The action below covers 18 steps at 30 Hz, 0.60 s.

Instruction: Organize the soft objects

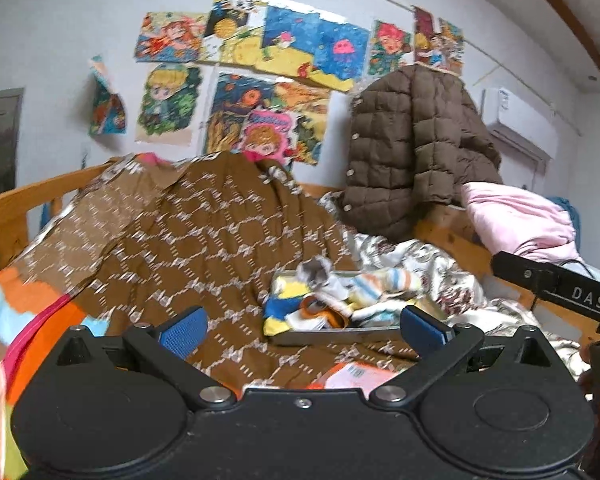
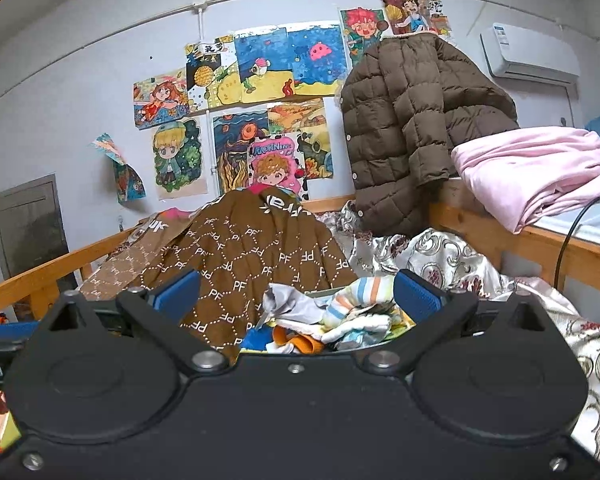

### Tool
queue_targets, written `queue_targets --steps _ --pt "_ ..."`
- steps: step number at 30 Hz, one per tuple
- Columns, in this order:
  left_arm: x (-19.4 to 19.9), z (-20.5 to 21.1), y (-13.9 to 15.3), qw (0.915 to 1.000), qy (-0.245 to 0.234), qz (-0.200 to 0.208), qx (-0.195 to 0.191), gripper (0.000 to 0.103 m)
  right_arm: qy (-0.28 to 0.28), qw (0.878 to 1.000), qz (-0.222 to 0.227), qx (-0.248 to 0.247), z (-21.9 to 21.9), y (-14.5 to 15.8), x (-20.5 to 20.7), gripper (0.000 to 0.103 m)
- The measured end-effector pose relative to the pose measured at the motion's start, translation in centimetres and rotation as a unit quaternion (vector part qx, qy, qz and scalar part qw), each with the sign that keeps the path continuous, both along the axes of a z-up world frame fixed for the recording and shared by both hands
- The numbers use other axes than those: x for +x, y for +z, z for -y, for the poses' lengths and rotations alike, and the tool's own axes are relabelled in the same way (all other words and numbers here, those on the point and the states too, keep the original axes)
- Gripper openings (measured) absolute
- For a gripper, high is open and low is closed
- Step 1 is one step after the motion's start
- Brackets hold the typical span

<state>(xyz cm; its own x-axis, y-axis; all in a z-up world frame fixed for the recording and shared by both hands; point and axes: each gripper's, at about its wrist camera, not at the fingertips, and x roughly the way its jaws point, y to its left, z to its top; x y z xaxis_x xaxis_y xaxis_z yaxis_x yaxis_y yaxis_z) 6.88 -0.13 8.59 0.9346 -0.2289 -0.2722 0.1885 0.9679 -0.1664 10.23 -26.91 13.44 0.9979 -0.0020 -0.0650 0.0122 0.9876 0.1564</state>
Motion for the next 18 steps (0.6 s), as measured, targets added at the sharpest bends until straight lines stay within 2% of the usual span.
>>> queue_targets --steps 3,8,11,18 --pt "-0.9 -1.0 -1.0 0.9993 0.031 -0.023 -0.003 0.102 -0.002 1.0 -0.008 0.009 -0.3 -1.1 -0.4 0.102" --pt "-1.9 -2.0 -1.8 0.9963 0.071 -0.049 -0.004 0.102 0.007 0.998 -0.051 0.028 -0.8 -3.0 -0.5 0.102" --pt "-2.5 -2.3 -1.8 0.996 0.077 -0.046 0.003 0.102 0.009 0.997 -0.071 0.021 -1.6 -4.0 -1.0 0.103" --pt "-3.2 -2.6 -2.5 0.9936 0.09 -0.066 0.015 0.102 0.001 0.997 -0.079 0.0 -3.2 -5.0 -2.7 0.102"
